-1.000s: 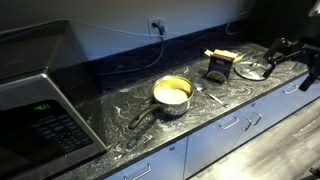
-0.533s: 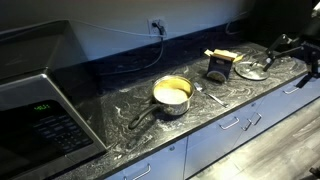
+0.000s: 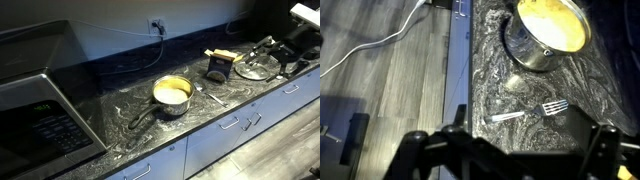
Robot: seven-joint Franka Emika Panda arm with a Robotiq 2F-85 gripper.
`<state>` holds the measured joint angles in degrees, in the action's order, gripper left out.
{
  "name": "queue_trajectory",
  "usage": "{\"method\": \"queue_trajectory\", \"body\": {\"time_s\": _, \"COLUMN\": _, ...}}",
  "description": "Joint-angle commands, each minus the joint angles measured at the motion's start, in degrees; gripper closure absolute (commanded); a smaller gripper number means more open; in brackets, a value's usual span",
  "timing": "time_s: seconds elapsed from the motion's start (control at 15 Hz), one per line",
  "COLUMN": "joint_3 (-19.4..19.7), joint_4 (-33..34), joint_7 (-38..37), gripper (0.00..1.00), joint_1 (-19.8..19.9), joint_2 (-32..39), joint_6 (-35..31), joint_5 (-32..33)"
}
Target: Pour the contents from the blue box into the pot
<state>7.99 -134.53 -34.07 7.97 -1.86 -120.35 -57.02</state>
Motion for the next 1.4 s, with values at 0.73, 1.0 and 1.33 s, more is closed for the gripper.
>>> {"method": "queue_trajectory", "body": {"time_s": 0.73, "joint_3": -0.19, "joint_4": -0.54, "joint_7": 4.53, "gripper": 0.00, "joint_1": -0.39, "joint_2": 10.68, "joint_6": -6.09, "joint_5": -38.93}}
{"method": "queue_trajectory", "body": {"time_s": 1.0, "joint_3": 0.52, "joint_4": -3.16, "joint_7": -3.68, "gripper": 0.00, "joint_1": -0.51, "joint_2": 9.31, "joint_6": -12.90, "joint_5": -37.02}}
{"method": "queue_trajectory", "body": {"time_s": 1.33, "joint_3": 1.91, "joint_4": -2.59, "joint_7": -11.92, "gripper": 0.00, "joint_1": 1.20, "joint_2": 12.88, "joint_6": -13.71, "joint_5": -41.09}}
